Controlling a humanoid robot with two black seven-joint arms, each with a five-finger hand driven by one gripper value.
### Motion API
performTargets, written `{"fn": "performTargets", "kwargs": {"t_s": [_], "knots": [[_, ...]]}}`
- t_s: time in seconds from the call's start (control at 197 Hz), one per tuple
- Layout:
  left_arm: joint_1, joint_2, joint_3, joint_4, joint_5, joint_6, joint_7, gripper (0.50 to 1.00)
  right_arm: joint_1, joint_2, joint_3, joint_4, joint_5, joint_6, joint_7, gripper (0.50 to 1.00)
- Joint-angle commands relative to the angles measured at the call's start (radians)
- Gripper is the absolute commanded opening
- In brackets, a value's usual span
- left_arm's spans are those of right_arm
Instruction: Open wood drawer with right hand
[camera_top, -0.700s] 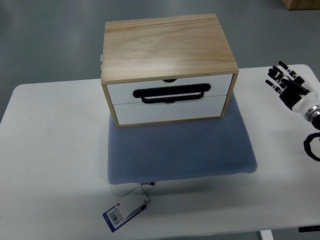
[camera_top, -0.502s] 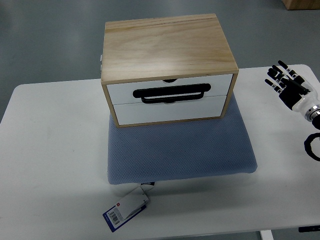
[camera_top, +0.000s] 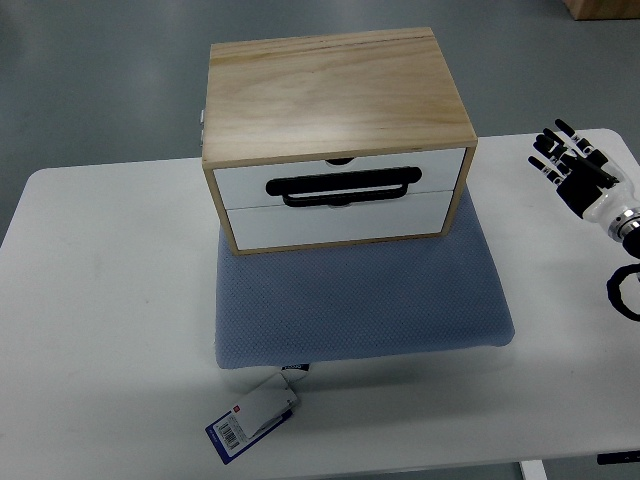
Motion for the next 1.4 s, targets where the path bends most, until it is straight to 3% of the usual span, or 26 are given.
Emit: {"fn": "performTargets", "kwargs": {"t_s": [0.0, 1.395], "knots": [[0.000, 0.000, 0.000, -0.001, 0.000, 0.000, 0.000, 1.000, 0.003, 0.001, 0.000, 0.000, 0.000, 0.000, 0.000, 0.934], [0.000, 0.000, 0.000, -0.001, 0.000, 0.000, 0.000, 1.000, 0.033, -0.033, -0.003, -0.002, -0.008, 0.002, -0.003, 0.934]]}}
